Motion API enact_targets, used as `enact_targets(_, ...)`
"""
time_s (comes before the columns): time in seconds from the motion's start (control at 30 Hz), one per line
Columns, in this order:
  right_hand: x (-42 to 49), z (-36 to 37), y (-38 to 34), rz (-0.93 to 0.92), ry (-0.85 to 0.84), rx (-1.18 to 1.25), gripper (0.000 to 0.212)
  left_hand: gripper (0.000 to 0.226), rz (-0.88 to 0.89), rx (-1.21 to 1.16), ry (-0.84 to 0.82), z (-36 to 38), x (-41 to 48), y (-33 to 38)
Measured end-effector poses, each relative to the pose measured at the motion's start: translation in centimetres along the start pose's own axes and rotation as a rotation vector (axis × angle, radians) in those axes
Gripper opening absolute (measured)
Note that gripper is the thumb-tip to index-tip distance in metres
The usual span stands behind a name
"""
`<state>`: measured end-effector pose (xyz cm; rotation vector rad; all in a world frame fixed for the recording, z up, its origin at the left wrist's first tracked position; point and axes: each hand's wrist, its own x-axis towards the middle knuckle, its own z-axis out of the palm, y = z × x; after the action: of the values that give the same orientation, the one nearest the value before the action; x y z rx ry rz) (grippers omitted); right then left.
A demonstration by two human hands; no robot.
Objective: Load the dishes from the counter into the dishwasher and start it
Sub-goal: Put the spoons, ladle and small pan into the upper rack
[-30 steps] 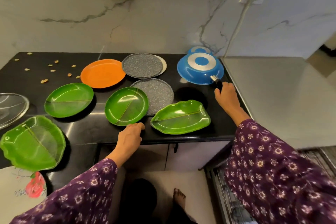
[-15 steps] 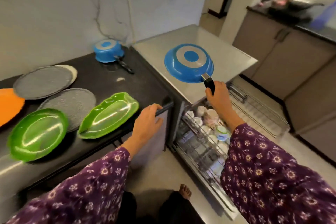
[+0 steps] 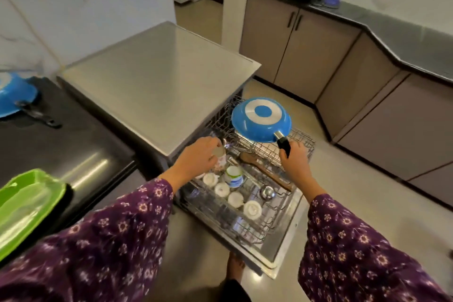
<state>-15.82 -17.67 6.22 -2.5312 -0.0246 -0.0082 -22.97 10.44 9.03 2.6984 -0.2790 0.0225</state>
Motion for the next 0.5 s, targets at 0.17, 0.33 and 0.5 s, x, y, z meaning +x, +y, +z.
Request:
enact_targets(0.17, 4.3, 1.2, 4.4, 0.049, -0.048, -0.031, 0.018, 0.027, 0.068, 0.116, -0.125, 1.5, 7.4, -1.0)
enact_targets(0.33, 9.6, 3.8, 6.9, 0.021, -0.151, -0.116, 0.018, 0.025, 0.122, 0.185, -0.067, 1.9, 13.4, -3.6)
enact_targets(0.5, 14.3, 8.0, 8.1, 0.027, -0.249, -0.131, 0.022, 0.017, 0.166, 0.249, -0.083, 2.7, 17.5, -6.1)
